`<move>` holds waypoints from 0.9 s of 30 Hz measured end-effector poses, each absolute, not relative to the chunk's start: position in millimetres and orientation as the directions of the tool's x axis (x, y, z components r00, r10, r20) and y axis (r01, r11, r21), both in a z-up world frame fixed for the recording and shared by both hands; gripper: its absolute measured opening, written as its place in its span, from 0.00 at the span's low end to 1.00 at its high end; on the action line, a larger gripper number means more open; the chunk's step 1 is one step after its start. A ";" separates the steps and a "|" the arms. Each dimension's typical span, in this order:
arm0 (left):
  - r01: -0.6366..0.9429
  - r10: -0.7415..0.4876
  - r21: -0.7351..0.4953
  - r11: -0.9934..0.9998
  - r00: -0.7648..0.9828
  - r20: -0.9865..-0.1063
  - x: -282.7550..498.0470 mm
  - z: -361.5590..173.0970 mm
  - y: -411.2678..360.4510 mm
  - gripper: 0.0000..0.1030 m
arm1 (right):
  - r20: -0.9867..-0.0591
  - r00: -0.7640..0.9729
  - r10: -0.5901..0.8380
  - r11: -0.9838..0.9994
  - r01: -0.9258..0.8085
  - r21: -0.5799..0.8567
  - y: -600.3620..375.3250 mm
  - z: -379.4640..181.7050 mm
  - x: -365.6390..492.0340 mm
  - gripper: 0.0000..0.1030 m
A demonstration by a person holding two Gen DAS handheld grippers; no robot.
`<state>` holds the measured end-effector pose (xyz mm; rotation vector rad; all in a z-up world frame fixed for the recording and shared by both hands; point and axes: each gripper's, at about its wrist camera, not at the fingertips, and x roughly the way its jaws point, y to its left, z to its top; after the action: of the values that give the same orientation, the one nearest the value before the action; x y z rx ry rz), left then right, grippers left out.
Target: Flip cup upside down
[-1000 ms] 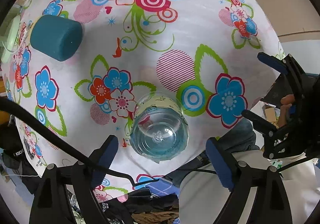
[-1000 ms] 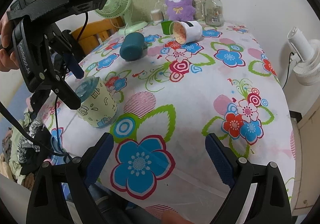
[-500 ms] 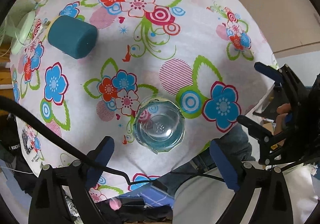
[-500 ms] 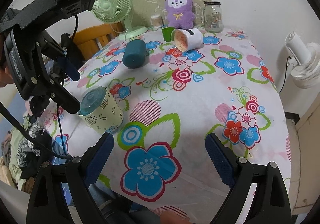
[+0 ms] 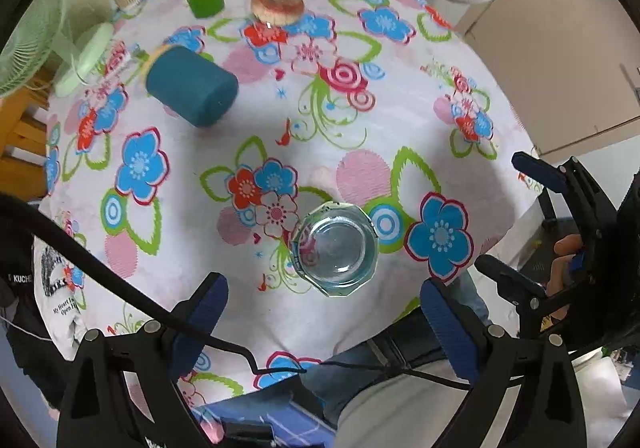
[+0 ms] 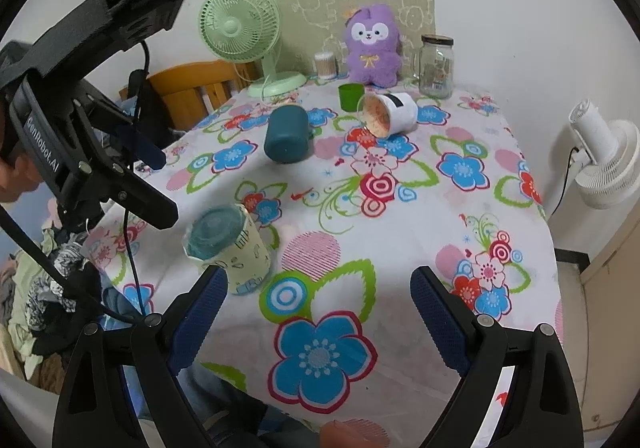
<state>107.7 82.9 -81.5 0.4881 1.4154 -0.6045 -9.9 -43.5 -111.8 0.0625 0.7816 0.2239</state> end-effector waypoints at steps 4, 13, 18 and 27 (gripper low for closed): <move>0.641 -0.159 -0.055 0.765 0.105 -0.982 100.7 -70.6 93.0 0.95 | -0.681 0.699 0.217 0.975 -0.183 0.124 -37.9 -103.6 -10.8 0.92; 0.591 -0.244 -0.076 0.803 0.210 -0.947 93.9 -57.6 118.9 0.95 | -0.658 0.724 0.206 0.976 -0.203 0.082 -23.3 -84.1 -16.1 0.92; 0.568 -0.319 -0.086 0.819 0.325 -0.890 85.1 -49.9 135.2 0.95 | -0.638 0.743 0.202 0.976 -0.206 0.069 -18.2 -74.6 -18.8 0.92; 0.483 -0.364 -0.079 0.872 0.533 -0.763 64.6 -53.5 159.9 0.95 | -0.610 0.773 0.173 0.981 -0.194 0.033 -8.5 -63.4 -23.2 0.95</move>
<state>64.6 159.9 -53.5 0.1480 0.8726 -0.5069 -23.2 -8.5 -63.4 -0.0327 0.6577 0.1986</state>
